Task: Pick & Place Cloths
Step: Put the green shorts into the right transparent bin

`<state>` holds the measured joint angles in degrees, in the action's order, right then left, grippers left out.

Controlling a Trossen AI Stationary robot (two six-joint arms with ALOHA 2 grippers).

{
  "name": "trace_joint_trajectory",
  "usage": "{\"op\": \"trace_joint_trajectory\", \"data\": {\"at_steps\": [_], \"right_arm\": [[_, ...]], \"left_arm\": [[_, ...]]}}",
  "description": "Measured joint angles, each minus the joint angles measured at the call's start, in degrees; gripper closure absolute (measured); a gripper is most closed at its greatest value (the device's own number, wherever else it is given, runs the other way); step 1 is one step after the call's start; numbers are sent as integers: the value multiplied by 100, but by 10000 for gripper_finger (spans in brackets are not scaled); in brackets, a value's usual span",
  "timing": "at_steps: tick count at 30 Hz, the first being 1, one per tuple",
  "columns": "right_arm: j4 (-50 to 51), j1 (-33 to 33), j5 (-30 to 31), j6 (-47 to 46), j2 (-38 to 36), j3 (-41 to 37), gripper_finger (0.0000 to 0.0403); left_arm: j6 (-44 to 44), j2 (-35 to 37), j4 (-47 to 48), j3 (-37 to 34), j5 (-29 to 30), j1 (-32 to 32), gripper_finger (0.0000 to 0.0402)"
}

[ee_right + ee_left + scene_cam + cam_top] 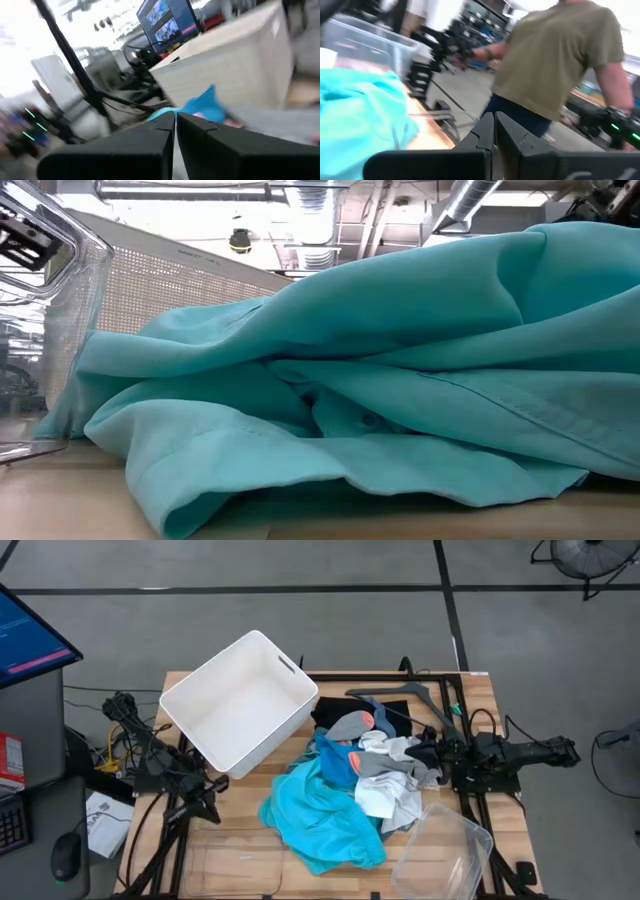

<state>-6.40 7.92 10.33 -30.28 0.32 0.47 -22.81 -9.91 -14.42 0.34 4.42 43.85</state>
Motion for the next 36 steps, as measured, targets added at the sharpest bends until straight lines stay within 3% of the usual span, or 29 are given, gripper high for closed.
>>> {"op": "trace_joint_trajectory", "data": {"at_steps": [3, 8, 11, 14, 19, 27, 32, 36], "right_arm": [[-66, -13, 10, -1068, 10, 11, 386], [-1018, -55, 24, -1841, 9, 22, 386], [-1965, -115, 36, -1834, 7, 43, 386], [-2090, -178, 259, -1441, 12, 356, 378], [-1426, -273, 875, -507, 492, 1227, 338], [-1333, -396, 925, 576, 1747, 2142, 277], [-1328, -398, 922, 690, 2569, 2514, 246], [-1321, -398, 917, 699, 3069, 2786, 223]], "left_arm": [[0, 0, -180, 0, 586, 5, 400], [-3, 0, -639, 1, 1329, 2, 400], [-2, 0, -1021, 1, 1634, 0, 400], [-1, 0, -1242, 0, 1844, 0, 400], [-317, 2, -1490, 0, 1849, 0, 400], [-1628, -2, -1733, 2, 1248, 0, 400], [-1676, -2, -3085, 1, 660, 0, 400], [-1333, 0, -4521, 2, 772, 0, 400]]}}
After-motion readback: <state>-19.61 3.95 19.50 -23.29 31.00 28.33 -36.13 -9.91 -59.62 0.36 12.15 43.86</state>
